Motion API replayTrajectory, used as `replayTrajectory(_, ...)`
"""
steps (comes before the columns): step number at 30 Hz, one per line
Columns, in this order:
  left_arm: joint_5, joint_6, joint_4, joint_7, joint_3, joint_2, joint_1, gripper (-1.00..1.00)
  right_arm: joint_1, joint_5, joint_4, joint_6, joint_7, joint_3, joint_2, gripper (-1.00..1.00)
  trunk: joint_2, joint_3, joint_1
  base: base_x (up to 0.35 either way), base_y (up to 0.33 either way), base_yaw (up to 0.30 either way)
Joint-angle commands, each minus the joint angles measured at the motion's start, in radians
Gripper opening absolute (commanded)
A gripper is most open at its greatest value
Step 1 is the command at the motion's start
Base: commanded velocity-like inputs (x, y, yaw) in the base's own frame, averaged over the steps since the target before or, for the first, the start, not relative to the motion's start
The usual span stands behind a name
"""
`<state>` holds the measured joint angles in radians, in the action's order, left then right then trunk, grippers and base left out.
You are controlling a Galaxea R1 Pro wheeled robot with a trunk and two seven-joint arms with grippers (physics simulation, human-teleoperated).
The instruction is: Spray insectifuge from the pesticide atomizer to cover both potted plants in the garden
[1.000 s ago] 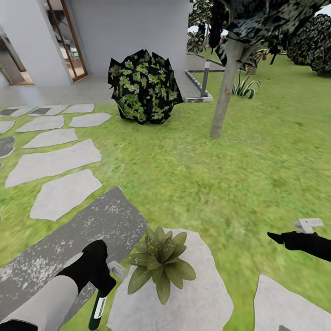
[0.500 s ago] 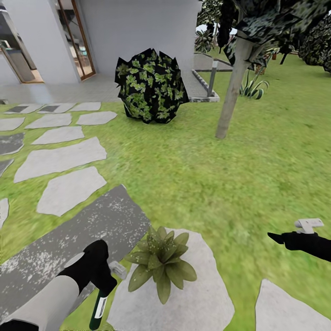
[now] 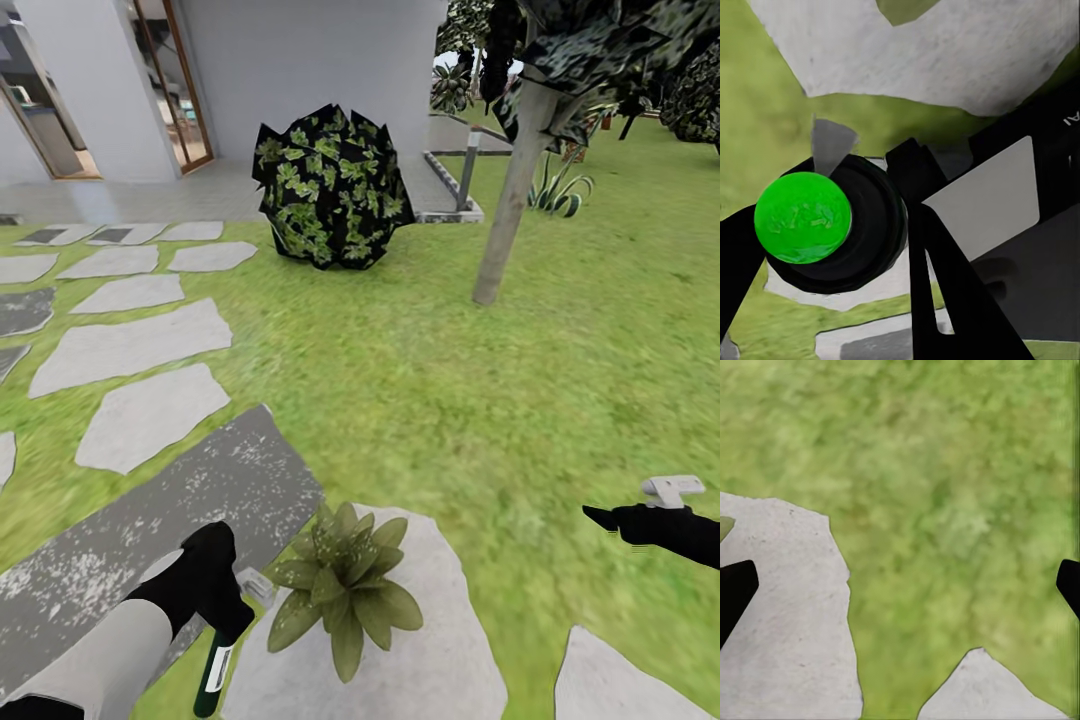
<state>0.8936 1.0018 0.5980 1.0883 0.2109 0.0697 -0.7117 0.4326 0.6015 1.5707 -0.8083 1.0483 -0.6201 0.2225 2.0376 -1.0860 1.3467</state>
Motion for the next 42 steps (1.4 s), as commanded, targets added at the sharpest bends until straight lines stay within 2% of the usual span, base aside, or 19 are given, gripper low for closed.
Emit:
replayTrajectory(1,0.008,0.006,0.002,0.01,0.004,0.001,0.0,-1.0,0.001,0.009,0.001,-0.003,0.01,-0.001,0.0,1.0,0.0,-0.001,0.0,0.175,-0.193,0.001)
replayTrajectory(11,0.008,0.006,0.002,0.011,0.005,0.0,0.0,-1.0,0.001,0.009,0.0,-0.003,0.01,-0.001,0.0,1.0,0.0,-0.001,0.0,-0.024,-0.095,0.021)
replayTrajectory(25,0.008,0.007,0.002,0.011,0.005,0.0,0.0,-1.0,0.001,0.009,0.001,-0.003,0.009,-0.002,0.0,1.0,0.0,-0.001,0.0,-0.2,-0.194,0.233)
replayTrajectory(34,0.008,0.007,0.003,0.012,0.003,0.001,0.0,-1.0,0.001,0.009,0.0,-0.002,0.009,-0.001,0.0,1.0,0.0,-0.001,0.0,-0.02,-0.031,0.251)
replayTrajectory(42,0.007,0.007,0.003,0.012,0.003,0.0,0.0,-1.0,0.0,0.009,0.001,-0.003,0.009,-0.002,0.001,1.0,0.0,-0.001,0.0,0.0,-0.281,0.071)
